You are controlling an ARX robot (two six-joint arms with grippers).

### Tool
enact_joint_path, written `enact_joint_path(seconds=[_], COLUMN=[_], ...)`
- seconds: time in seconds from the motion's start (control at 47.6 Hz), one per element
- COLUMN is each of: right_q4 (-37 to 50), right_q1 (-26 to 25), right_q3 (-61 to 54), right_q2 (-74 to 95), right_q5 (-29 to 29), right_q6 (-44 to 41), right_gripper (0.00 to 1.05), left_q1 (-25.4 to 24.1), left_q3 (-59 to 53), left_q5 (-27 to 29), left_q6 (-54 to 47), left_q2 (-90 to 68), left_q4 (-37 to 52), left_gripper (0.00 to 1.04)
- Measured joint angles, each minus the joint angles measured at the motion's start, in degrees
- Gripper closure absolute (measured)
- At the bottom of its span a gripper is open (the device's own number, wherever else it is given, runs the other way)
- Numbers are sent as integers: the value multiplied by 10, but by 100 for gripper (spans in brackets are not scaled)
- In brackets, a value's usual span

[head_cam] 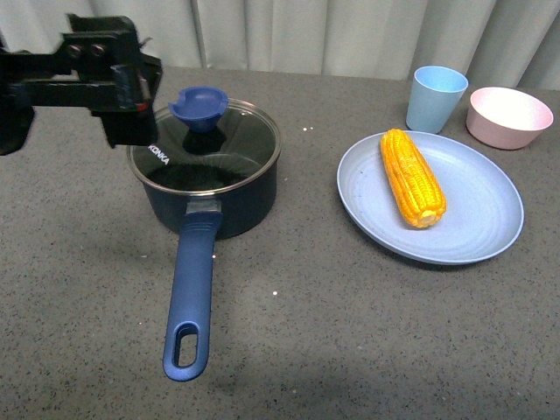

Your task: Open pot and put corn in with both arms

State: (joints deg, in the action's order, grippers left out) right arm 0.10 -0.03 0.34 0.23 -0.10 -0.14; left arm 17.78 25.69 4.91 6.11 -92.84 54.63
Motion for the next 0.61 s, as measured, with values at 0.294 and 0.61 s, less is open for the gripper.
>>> enact_joint_path(seconds=[0.294,0.61], right_q4=[0,0], right_q1=[0,0], right_q3=[0,0], right_q2=[0,0], right_q5=[0,0], right_q6=[0,0], right_gripper=[9,9], left_q1=[37,36], left_q3=[149,234], left_q5=[19,31], left_q6=[-27,-48], left_q2=[-174,-258], left_q4=[2,-4], left_gripper=[6,6])
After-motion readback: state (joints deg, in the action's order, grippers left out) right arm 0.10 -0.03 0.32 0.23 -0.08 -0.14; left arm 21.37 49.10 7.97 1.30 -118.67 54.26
